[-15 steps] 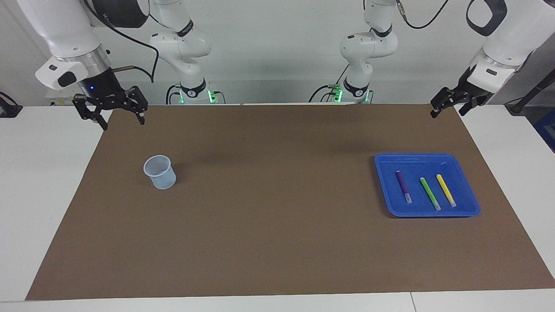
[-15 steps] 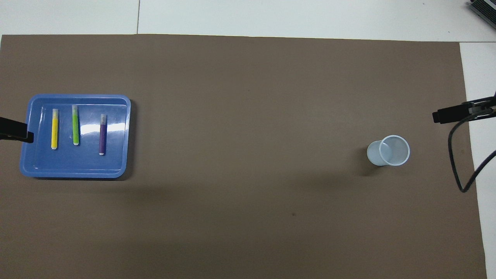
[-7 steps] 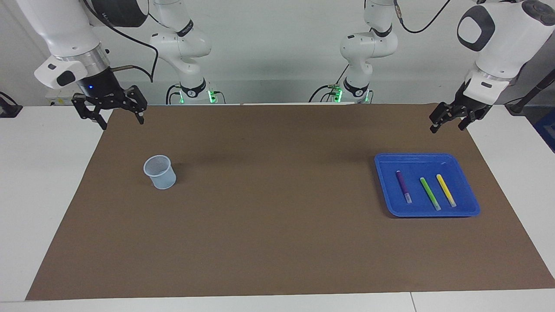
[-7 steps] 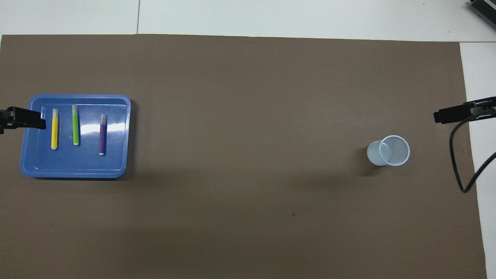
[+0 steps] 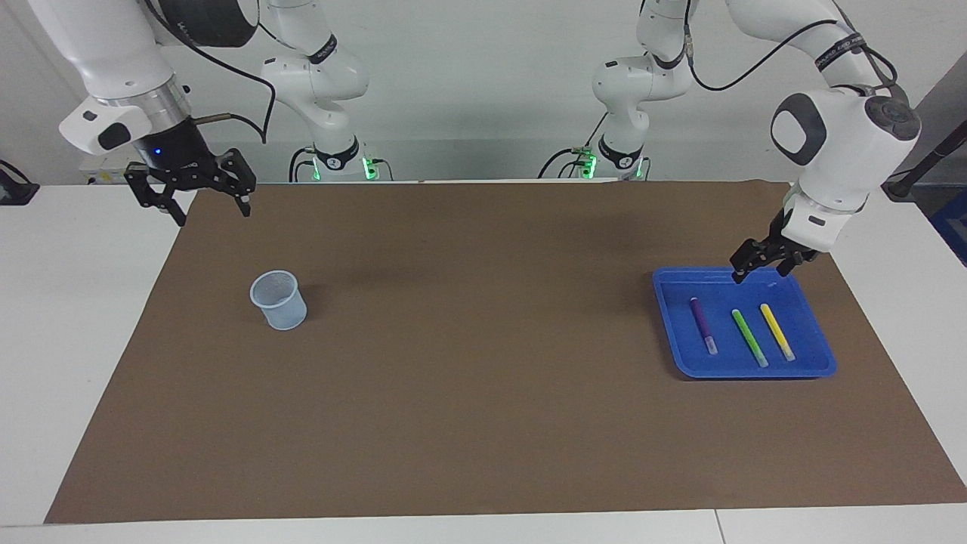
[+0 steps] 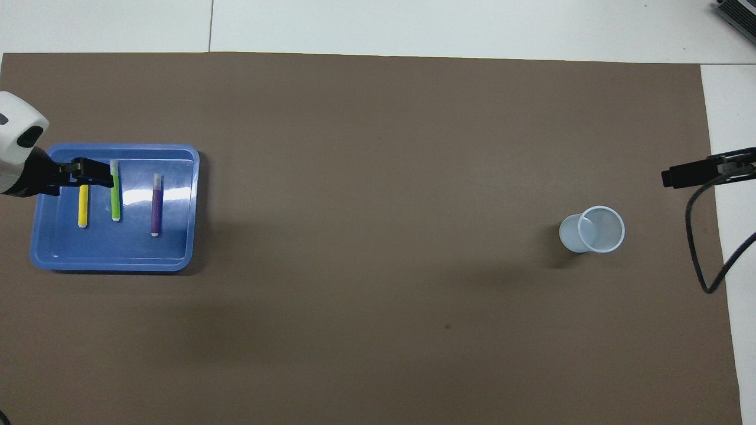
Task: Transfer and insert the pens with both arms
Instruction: 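Reach the left gripper down and grasp the purple pen in the tray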
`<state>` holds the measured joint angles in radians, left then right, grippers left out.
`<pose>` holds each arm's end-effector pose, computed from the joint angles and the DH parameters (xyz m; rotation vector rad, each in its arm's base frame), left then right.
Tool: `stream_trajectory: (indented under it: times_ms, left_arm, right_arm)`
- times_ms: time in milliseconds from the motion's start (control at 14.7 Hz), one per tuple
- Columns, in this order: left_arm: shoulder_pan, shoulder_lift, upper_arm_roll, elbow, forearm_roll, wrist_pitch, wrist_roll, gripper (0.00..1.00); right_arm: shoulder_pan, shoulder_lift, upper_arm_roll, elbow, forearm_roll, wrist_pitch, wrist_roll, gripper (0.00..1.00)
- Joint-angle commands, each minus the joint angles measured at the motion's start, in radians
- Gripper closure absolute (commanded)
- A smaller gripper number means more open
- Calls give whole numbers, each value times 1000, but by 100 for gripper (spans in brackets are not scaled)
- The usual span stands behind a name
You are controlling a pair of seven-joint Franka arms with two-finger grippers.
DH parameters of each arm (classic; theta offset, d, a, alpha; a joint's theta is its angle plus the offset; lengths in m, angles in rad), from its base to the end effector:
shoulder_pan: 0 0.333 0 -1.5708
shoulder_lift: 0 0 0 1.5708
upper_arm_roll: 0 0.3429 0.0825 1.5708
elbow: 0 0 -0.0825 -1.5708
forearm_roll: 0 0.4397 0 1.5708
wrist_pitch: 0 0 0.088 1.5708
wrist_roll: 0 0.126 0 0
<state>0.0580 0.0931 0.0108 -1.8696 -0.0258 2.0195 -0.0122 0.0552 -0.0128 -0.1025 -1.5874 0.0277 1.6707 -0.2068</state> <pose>0.6455 0.0424 0.4543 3.1161 0.1426 0.0896 0.6173 -0.0264 0.6408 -3.1115 -0.2463 -0.1545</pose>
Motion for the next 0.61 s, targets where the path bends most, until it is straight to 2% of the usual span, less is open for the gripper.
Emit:
stream_trajectory:
  times_ms: [0, 339, 543]
  left_arm:
    - [-7, 9, 3, -69, 9, 114, -35, 0]
    - [-46, 83, 5, -135, 9, 266, -104, 0]
    - [-56, 120, 5, -144, 9, 303, -123, 0]
  right_arm:
    - [-5, -12, 1, -8, -5, 6, 21, 0]
    - [-2, -18, 4, -23, 14, 6, 20, 0]
    - [-2, -53, 3, -94, 118, 38, 21, 0]
